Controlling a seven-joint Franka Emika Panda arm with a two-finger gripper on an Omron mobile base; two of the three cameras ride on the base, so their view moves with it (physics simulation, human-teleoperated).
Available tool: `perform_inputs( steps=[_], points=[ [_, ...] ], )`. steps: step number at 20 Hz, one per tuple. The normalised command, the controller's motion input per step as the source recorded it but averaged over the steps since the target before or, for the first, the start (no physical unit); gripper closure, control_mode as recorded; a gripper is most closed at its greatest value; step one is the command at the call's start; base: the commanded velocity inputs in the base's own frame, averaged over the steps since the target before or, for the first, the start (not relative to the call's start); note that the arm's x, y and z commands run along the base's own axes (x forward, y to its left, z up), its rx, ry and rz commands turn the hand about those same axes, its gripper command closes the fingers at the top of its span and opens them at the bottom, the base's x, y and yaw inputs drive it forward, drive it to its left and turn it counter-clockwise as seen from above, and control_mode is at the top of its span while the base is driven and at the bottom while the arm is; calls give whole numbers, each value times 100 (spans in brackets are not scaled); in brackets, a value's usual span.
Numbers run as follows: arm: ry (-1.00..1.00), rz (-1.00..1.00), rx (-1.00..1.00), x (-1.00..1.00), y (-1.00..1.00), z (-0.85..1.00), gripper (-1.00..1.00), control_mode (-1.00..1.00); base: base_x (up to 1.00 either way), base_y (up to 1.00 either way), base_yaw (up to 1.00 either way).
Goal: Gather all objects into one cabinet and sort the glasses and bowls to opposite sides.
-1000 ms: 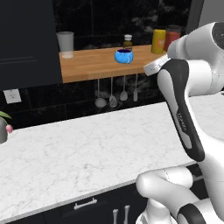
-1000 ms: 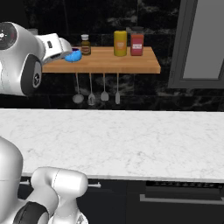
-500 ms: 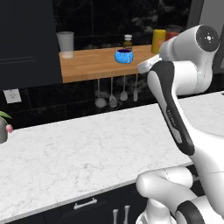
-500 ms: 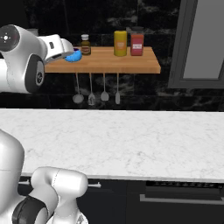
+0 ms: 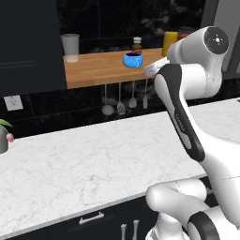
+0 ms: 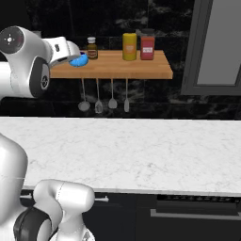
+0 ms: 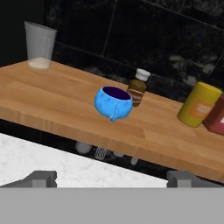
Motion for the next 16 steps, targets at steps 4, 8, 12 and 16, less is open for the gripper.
perform_inputs(
  steps=[4,8,12,16],
  points=[
    [0,0,0,16,4,-4,-100,-100,0,0,0],
    [0,0,6,23,2,-2,-100,-100,0,0,0],
    [0,-1,6,26,6,-11,-100,-100,0,0,0],
    [0,-3,8,38,1,0,-100,-100,0,0,0]
  ],
)
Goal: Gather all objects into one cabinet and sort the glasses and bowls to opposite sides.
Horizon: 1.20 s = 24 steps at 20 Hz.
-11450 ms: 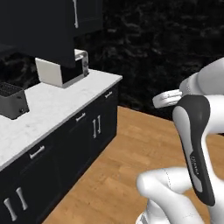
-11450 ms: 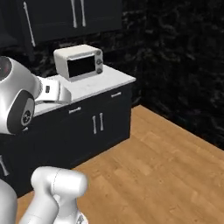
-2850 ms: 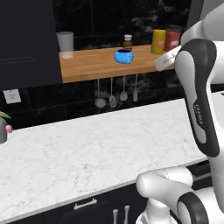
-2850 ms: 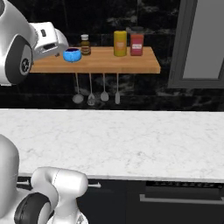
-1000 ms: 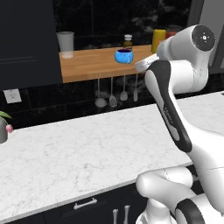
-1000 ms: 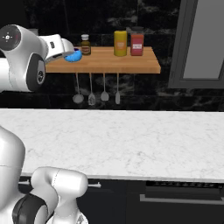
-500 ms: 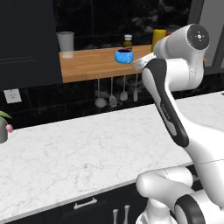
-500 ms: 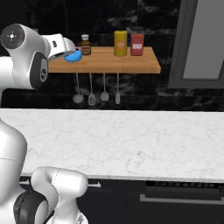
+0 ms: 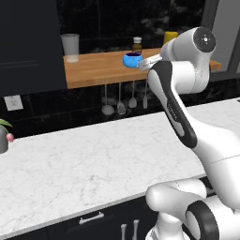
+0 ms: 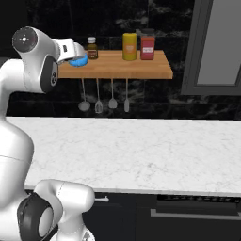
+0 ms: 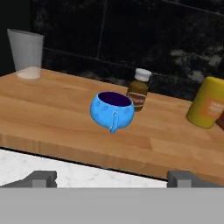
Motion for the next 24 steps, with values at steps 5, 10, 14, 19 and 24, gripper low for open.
perform_inputs(
  steps=[5,10,14,19,24],
  points=[
    [0,-2,6,39,0,0,-100,-100,0,0,0],
    [0,-1,6,42,19,0,-100,-100,0,0,0],
    [2,0,1,15,8,0,-100,-100,0,0,0],
    [0,0,1,12,-1,-18,-100,-100,0,0,0],
    [0,1,0,15,0,-15,-100,-100,0,0,0]
  ],
)
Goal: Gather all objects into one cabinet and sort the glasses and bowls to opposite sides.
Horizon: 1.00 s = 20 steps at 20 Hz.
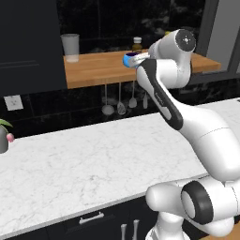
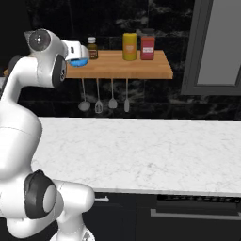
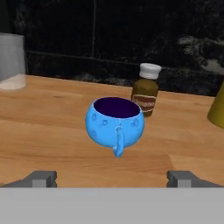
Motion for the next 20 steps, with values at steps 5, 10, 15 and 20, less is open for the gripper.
perform_inputs(
  steps=[5,10,15,20],
  points=[
    [0,2,4,16,0,-1,-100,-100,0,0,0],
    [0,4,1,7,-1,-10,-100,-100,0,0,0],
    [0,5,5,23,-12,-3,-100,-100,0,0,0],
    [0,3,5,31,-15,-1,-100,-100,0,0,0]
  ],
)
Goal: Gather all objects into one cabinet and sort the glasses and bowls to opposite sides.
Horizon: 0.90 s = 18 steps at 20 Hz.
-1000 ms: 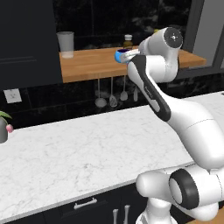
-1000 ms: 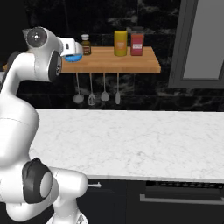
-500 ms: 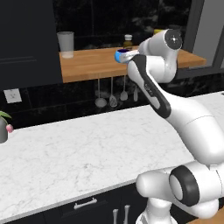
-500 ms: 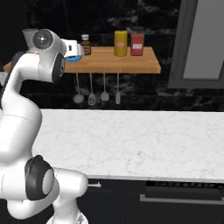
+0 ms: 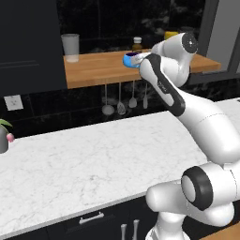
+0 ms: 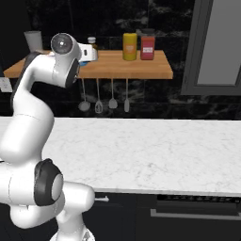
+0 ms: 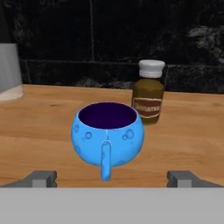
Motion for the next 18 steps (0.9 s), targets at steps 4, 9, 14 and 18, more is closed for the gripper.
perform_inputs(
  steps=[4,9,14,18],
  points=[
    [0,0,0,21,5,-13,-100,-100,0,0,0],
    [0,0,0,13,11,-30,-100,-100,0,0,0],
    [0,0,1,10,2,-12,-100,-100,0,0,0],
    [0,0,2,14,0,-1,-100,-100,0,0,0]
  ],
)
